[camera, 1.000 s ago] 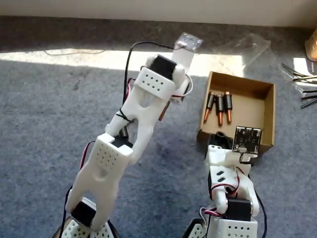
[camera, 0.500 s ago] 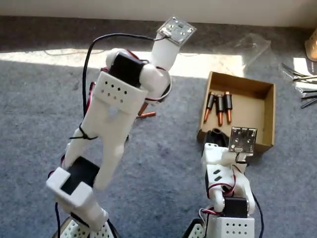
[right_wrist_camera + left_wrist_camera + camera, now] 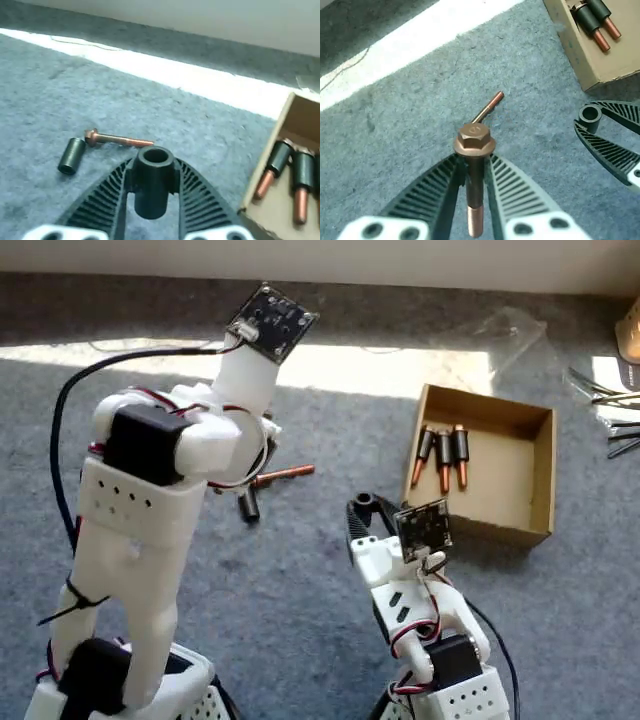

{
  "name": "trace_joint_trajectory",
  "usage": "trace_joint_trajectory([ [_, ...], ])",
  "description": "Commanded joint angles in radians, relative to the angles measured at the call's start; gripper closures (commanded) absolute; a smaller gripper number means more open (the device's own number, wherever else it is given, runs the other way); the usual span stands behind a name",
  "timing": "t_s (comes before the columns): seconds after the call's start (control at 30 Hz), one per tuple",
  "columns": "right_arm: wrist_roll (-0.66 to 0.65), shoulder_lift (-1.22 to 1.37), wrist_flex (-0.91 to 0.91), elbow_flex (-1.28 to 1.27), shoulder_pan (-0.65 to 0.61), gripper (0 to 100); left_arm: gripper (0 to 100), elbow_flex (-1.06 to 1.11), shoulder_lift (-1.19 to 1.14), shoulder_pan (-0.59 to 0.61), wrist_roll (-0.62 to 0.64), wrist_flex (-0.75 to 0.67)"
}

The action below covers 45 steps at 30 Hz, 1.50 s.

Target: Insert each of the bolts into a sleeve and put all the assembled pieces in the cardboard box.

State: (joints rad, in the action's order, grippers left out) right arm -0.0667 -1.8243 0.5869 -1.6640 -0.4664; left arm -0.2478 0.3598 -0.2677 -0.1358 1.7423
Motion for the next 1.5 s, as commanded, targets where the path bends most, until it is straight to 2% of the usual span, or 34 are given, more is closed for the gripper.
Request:
trace_joint_trajectory([
  [0.0,-0.048,-0.013,-0.104,-0.002,-0.117,99.4,97,0.067,0.127,0.056,-0.006,-0.054],
  [0.13,-0.048,-0.013,-0.189,-0.004,-0.202,99.4,97,0.17,0.266,0.093,-0.006,-0.124],
  [0.27,-0.051,-0.013,-0.275,-0.012,-0.222,99.4,97,0.283,0.423,0.09,-0.006,-0.212],
  [0.47,-0.06,-0.007,-0.412,-0.048,-0.222,99.4,97,0.516,0.596,0.093,-0.006,-0.439],
  [0.57,-0.129,-0.01,-0.438,-0.079,-0.222,99.4,98,0.651,0.661,0.088,-0.003,-0.571],
  [0.87,-0.144,-0.012,-0.364,-0.15,-0.22,99.4,98,1.001,0.846,0.085,-0.002,-1.037],
  [1.03,-0.144,-0.012,-0.306,-0.15,-0.217,99.4,98,1.152,0.934,-0.013,-0.002,-1.26],
  [1.2,-0.144,-0.007,-0.302,-0.15,-0.216,99.4,98,1.221,0.952,-0.136,-0.005,-1.352],
  [1.47,-0.144,-0.012,-0.263,-0.15,-0.216,99.4,98,1.219,0.96,-0.14,-0.006,-1.476],
])
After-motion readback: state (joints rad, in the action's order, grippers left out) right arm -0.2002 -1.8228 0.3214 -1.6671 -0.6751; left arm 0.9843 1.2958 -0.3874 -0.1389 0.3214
